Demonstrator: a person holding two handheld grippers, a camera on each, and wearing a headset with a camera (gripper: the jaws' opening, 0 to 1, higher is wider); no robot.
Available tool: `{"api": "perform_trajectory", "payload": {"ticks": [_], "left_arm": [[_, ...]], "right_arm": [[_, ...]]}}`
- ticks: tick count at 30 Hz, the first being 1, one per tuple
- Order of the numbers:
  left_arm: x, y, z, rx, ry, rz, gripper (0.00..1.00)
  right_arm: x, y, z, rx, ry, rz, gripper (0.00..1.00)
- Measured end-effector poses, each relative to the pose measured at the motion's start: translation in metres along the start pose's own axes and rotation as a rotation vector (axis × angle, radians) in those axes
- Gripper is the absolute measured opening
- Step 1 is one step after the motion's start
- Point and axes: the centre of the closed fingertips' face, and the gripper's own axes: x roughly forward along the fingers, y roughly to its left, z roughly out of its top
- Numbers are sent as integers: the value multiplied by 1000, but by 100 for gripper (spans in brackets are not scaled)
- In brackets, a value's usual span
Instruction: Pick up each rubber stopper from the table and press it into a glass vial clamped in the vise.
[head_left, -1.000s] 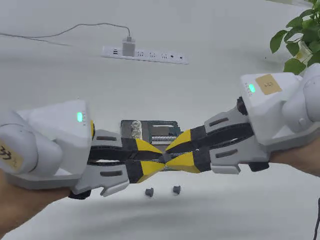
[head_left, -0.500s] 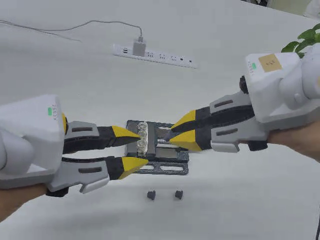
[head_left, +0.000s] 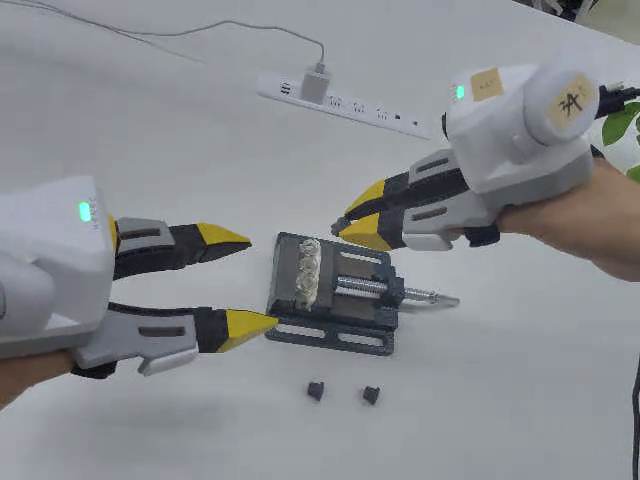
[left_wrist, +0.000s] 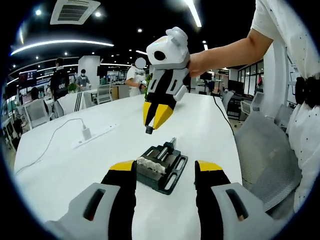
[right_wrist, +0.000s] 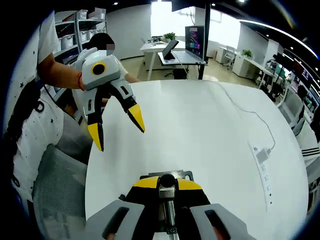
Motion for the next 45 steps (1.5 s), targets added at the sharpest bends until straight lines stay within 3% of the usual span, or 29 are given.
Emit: {"api": "perform_trajectory", "payload": {"ticks": [5,13,20,24,33,45], "left_arm": [[0,4,-11,4,18,2,57],[5,-2,-34,20,49,-46,76],[8,-1,-40,10,42,-61,82],[8,0,-43,7,44,-62,84],[5,0,-45,-10,30,-54,83],[5,0,-45,-20,21,-55,82]], "right_arm": [[16,-7,-7,-25,67,18,7],[41,-14,-19,-49,154,39,7],[55,-13,-28,-70,212,54,6],[63,-12,-32,-72,233,63,6],[64,-13,-36,-75,262,73,6],[65,-13,-35,-81,268,75,6]]}}
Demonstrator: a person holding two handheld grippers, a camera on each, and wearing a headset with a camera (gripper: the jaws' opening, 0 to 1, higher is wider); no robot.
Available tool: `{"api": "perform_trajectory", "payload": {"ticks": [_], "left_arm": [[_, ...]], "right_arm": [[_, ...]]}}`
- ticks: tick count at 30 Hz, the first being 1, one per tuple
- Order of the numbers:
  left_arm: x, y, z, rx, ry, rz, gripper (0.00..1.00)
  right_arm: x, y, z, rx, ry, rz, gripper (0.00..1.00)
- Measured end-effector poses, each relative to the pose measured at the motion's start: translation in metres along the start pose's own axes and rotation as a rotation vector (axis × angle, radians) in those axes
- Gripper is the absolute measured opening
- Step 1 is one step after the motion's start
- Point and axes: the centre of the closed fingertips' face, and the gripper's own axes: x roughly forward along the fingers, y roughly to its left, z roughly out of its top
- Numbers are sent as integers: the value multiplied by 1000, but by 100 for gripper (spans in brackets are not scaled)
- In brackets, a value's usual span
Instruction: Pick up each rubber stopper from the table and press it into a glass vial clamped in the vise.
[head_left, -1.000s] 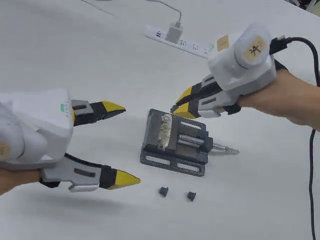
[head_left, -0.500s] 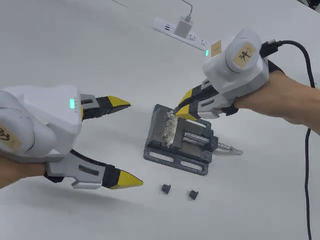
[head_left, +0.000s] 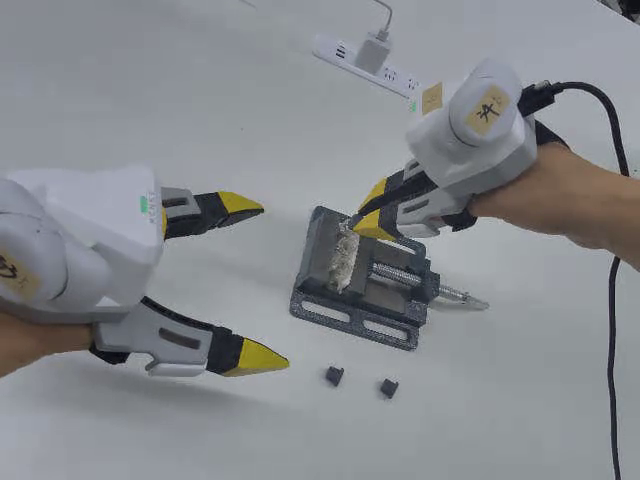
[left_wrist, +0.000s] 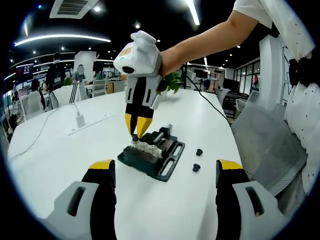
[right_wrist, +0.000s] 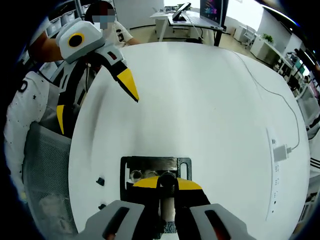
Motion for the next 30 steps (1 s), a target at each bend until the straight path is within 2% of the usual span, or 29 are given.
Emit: {"api": "perform_trajectory", "payload": {"ticks": [16,27,30], "left_arm": [[0,-3,-1,-5,-5,-4,81],[-1,-3,-1,-11,-8,-1,80],[-1,-2,0,-10,-12,1,80]], "right_arm": [[1,0,-1,-34,45,5,6],[3,3,2,-94,125,-9,6],[4,-4,-1,-93,133,-8,6]]}}
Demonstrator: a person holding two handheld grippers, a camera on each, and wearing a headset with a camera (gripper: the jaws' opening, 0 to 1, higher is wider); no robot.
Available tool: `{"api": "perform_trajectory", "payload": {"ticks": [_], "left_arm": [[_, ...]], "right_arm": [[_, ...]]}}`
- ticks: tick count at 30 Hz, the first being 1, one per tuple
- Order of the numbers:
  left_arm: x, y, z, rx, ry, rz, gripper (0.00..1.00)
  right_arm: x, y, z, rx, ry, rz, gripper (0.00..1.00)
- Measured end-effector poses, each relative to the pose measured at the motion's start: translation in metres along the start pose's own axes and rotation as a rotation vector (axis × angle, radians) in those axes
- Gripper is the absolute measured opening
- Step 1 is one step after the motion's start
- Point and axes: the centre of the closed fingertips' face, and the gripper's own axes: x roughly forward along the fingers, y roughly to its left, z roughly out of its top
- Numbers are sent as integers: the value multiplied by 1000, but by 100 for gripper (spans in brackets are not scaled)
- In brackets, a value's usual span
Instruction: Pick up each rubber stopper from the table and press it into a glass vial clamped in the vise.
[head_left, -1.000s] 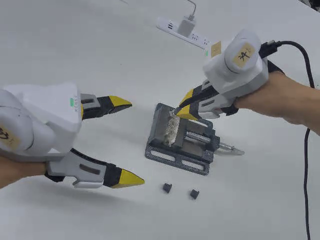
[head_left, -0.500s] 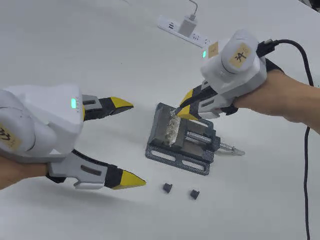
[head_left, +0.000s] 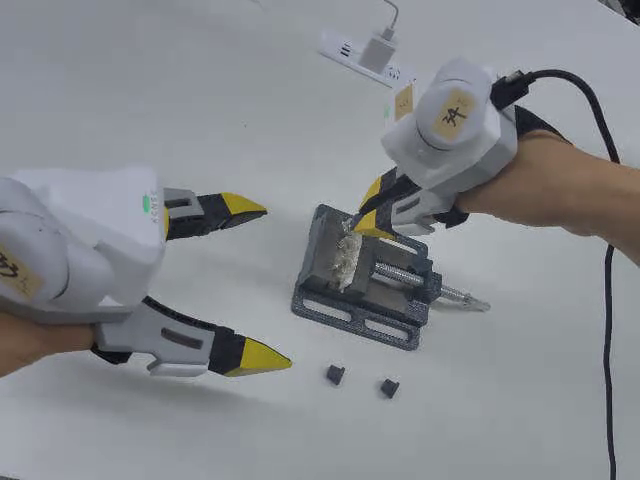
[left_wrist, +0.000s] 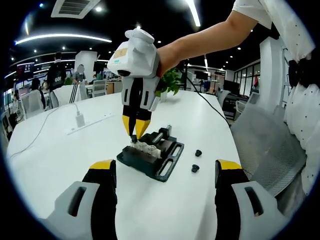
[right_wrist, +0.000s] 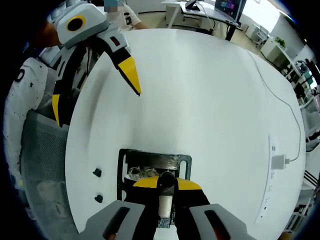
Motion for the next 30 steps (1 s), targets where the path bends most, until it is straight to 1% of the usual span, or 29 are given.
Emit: {"api": "perform_trajectory", "payload": {"ticks": [10,12,14,16,19,23,27,30], "left_arm": [[0,0,0,-3,-2,4,79],[0,0,1,-5,-5,6,79],[0,1,2,-9,-9,8,79],[0,1,3,-6,-11,9,79],[1,0,4,-5,-12,6,79],[1,-1,4,-1,-8,4,79],[0,-2,5,-4,-9,4,78],[-1,-1,3,-7,-5,8,78]], "right_arm": [[1,2,0,22,13,4,4],[1,3,0,21,13,-3,4],[2,3,0,3,19,-13,4],[2,2,0,12,25,-18,3],[3,1,0,7,31,-23,3],[3,0,0,1,30,-18,4],[2,2,-1,1,17,-12,6],[2,2,-2,-1,6,-14,7]]}}
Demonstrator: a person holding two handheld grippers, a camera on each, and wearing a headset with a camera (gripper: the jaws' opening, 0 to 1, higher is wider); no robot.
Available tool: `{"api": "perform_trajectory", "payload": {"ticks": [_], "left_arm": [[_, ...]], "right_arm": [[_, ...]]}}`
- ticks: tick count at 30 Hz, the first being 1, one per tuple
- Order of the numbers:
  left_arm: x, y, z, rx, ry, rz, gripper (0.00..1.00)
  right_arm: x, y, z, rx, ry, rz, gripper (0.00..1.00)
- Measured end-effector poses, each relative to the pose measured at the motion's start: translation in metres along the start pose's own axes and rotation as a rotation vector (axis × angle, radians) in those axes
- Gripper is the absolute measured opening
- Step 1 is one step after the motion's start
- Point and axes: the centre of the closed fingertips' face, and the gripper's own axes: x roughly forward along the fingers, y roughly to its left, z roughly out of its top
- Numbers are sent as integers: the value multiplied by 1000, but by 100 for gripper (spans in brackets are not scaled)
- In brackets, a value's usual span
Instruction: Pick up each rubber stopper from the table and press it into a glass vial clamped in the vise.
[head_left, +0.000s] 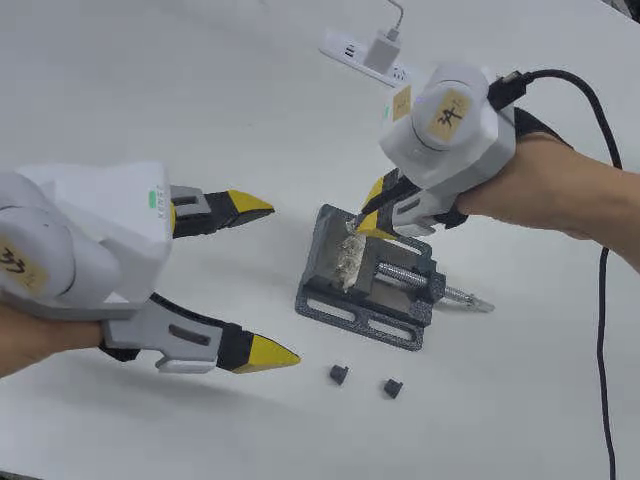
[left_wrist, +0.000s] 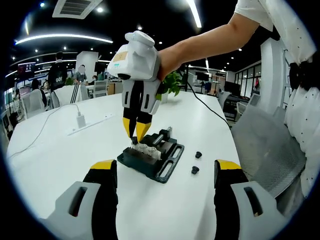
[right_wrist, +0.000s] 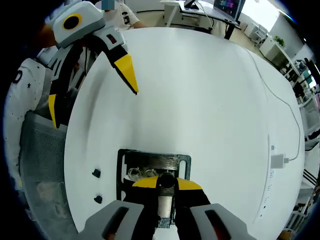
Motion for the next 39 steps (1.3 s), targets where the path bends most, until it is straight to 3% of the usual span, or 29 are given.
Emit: {"api": "perform_trajectory", "payload": {"ticks": [12,21,24,33,39], "left_arm": [[0,1,0,-1,-2,3,79],[0,2,-2,-1,3,1,79],[0,2,-2,-2,2,1,79],[-1,3,-3,-2,9,-1,78],[-1,3,-3,-2,8,0,78]], "right_arm": [[-1,0,2,33,-42,-5,10],[-17,-4,8,60,-95,-13,8],[-17,-3,7,52,-91,-11,2],[-15,6,8,50,-88,11,1],[-10,3,5,45,-81,16,0]]}}
